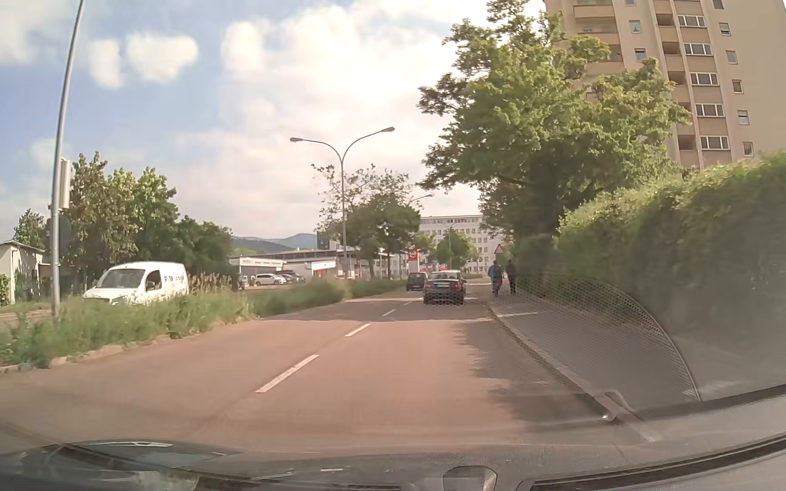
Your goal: Follow the waypoints while adhering to traffic rules and regulations
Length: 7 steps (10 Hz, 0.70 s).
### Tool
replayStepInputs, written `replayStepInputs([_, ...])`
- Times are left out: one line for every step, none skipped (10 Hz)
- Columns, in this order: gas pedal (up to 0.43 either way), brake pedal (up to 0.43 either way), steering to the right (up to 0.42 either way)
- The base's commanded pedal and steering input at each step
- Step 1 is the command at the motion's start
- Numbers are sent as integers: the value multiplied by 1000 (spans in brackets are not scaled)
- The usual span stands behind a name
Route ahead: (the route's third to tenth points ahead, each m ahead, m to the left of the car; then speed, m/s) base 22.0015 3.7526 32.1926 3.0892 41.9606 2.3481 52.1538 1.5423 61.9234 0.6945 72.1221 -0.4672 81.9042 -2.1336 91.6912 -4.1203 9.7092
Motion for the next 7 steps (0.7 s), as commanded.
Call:
replayStepInputs([59, 0, 6])
replayStepInputs([59, 0, 6])
replayStepInputs([59, 0, 6])
replayStepInputs([59, 0, 6])
replayStepInputs([59, 0, 6])
replayStepInputs([59, 0, 12])
replayStepInputs([59, 0, 14])
